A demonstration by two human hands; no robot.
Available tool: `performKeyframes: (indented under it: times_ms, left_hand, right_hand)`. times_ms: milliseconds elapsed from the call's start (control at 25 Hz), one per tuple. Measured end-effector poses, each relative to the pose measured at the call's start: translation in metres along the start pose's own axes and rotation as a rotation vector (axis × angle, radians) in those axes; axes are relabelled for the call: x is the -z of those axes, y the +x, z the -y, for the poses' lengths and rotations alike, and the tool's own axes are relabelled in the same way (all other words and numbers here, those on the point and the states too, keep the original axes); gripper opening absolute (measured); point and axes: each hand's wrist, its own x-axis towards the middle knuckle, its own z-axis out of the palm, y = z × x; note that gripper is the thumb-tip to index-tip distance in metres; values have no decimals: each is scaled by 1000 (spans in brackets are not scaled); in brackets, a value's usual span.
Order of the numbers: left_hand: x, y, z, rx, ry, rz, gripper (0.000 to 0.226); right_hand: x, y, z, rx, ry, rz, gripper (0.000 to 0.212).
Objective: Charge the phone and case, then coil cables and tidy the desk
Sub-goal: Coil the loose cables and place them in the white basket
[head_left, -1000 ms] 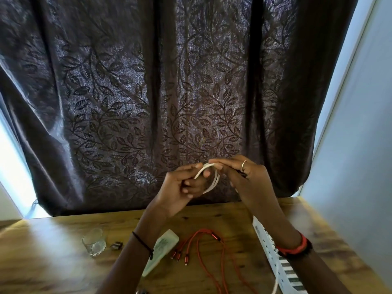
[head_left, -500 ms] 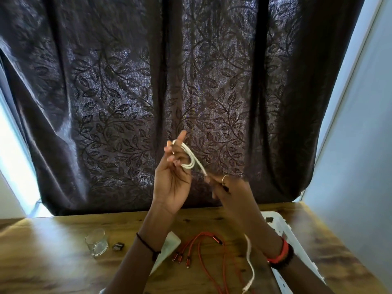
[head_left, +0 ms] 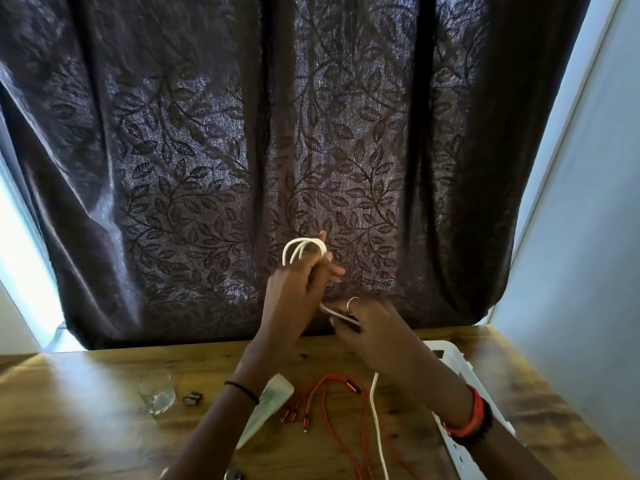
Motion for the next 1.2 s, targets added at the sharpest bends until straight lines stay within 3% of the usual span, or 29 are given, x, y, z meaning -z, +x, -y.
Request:
performKeyframes:
  times_ms: [160, 400, 440, 600, 800, 1080, 1200]
  left_hand:
    - [3, -8, 2, -77, 341, 71, 21]
    - [7, -12, 7, 3, 445, 174, 25]
    - [7, -13, 9, 43, 362, 205, 27]
    - [7, -14, 8, 301, -368, 357, 25]
    - [9, -14, -10, 415, -782, 447, 35]
    - [2, -19, -2, 667, -1581, 375, 35]
    - [-2, -17, 1, 710, -1799, 249, 36]
  right_hand:
    - [15, 0, -5, -86, -6, -39, 15]
    - [34, 5, -19, -33, -30, -177, 13]
    - [35, 7, -22, -18, -25, -222, 13]
    - [30, 11, -30, 29, 122, -408, 14]
    - [26, 18, -34, -17, 368, -454, 14]
    - [12, 21, -34, -49, 520, -416, 18]
    - [-1, 16, -39, -101, 359, -458, 19]
